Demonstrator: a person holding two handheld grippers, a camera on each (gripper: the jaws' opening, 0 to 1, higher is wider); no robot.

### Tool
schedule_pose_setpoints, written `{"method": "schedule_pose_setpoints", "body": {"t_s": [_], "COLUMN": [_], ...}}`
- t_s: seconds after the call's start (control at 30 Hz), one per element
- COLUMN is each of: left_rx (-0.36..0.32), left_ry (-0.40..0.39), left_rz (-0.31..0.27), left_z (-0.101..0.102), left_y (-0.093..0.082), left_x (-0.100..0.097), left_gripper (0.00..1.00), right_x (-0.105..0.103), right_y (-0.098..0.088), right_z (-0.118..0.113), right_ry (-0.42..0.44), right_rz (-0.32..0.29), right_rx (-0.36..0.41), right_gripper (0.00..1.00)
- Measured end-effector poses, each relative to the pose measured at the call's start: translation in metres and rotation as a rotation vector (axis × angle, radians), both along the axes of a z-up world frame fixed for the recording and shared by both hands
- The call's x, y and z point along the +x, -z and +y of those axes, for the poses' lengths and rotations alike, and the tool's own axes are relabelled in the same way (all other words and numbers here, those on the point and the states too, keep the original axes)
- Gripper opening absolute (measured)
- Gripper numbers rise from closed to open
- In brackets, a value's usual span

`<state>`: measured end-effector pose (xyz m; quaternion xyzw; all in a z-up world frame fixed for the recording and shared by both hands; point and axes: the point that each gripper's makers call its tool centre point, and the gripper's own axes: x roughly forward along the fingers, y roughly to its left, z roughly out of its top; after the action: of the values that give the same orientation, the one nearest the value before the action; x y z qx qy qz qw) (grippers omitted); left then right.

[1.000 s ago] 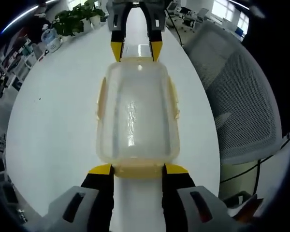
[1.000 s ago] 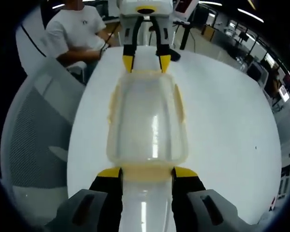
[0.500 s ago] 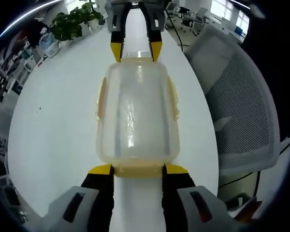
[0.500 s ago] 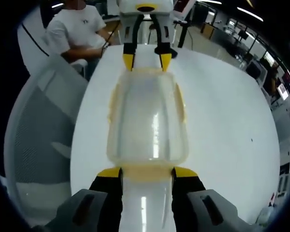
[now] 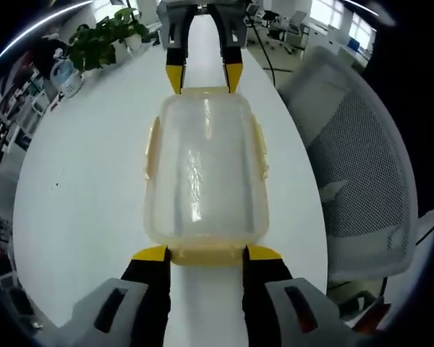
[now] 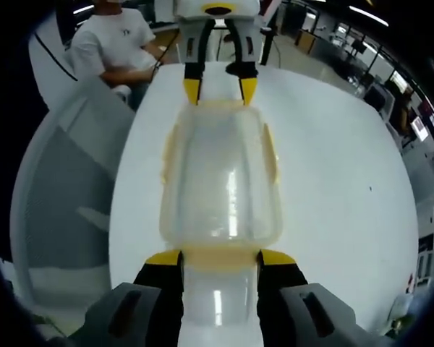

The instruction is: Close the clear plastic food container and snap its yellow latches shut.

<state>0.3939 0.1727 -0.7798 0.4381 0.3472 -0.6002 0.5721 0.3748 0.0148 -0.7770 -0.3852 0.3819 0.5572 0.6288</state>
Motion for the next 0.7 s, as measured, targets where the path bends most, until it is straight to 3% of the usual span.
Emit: {"method": "schedule_pose_setpoints", "body": {"t_s": [0.7], "left_rx": [0.005], "left_ry": [0.013], "left_rz": [0.015], "left_z": [-0.016], "left_y": [0.0], "left_x": [-0.001], "left_gripper": [0.37], "right_x": [-0.002], "right_y": [0.001], "right_z": [-0.016], "right_ry": [0.014], "right_rz": [0.007], "right_rx": [-0.009], "right_gripper": [0.38]}}
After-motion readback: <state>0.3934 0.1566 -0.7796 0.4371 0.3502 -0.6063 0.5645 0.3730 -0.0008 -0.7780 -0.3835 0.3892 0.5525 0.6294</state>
